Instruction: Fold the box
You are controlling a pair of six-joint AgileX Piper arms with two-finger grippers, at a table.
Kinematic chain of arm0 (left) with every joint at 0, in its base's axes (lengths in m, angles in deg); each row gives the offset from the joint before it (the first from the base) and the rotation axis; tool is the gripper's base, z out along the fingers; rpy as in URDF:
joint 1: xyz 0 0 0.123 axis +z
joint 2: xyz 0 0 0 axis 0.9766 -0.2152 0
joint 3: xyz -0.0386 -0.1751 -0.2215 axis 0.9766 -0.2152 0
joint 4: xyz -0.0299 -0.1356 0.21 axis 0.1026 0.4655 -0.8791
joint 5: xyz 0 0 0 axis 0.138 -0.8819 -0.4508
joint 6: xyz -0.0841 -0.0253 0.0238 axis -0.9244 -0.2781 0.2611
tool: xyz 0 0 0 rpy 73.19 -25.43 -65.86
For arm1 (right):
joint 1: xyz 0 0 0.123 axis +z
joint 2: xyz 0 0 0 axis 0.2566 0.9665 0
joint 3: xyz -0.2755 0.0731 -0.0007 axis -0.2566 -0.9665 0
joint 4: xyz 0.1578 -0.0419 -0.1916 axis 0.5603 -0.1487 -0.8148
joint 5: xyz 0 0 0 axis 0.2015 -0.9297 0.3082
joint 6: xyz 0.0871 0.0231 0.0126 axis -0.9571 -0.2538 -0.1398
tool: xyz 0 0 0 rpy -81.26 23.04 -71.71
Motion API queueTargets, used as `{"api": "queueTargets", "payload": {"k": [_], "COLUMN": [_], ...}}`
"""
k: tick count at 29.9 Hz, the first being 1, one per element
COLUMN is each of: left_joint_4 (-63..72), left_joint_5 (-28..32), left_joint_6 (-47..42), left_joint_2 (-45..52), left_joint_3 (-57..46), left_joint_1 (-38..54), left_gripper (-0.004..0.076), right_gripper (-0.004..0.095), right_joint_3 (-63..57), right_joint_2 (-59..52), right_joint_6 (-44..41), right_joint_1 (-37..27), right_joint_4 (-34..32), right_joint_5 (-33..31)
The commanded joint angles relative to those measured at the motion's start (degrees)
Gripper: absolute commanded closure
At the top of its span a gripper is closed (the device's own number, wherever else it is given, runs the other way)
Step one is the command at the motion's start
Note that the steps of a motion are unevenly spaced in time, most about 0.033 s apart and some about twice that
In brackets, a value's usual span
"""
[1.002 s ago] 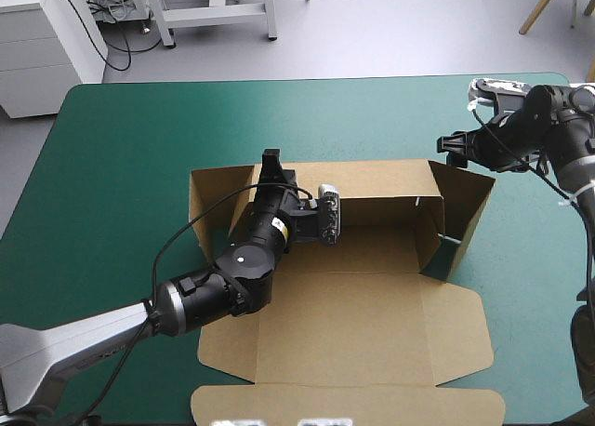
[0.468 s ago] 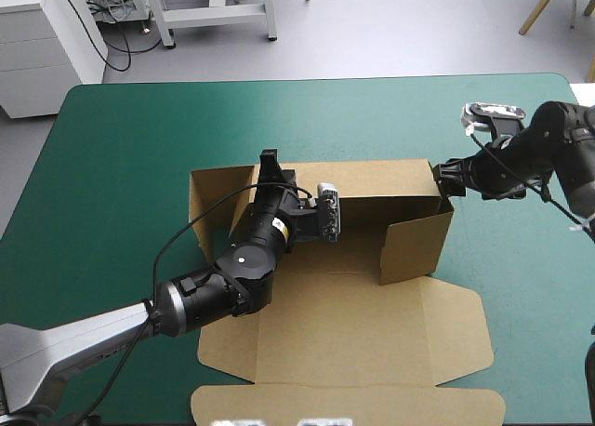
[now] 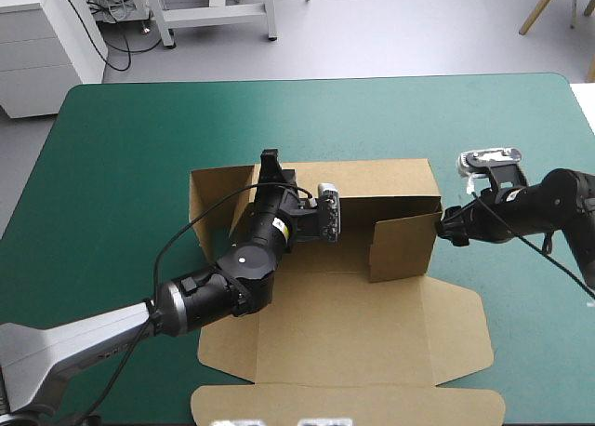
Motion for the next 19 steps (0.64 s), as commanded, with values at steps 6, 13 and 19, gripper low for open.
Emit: {"api": "queueTargets", "payload": {"k": [6, 13, 19], "left_joint_4": [2.6, 2.6, 2.6], "left_joint_5": [1.5, 1.3, 0.3], "left_joint_6": [-1.4, -1.4, -1.4], "left_joint_2": [1.0, 1.0, 1.0], "left_joint_3": [0.6, 0.6, 0.6], "left_joint_1": [-0.6, -0.6, -0.6], "left_gripper": [0.0734, 0.0734, 0.0734], "right_gripper": [0.0237, 0.0238, 0.0237], "right_joint_3": [-4.8, -4.9, -4.9], "right_joint_2": [-2.1, -2.1, -2.1], "right_joint_6": [20.1, 26.5, 27.6], "right_joint_1": [-0.5, -0.5, -0.5], "right_joint_4": [10.3, 13.8, 13.8], "right_joint_5": [7.6, 7.0, 4.6]}}
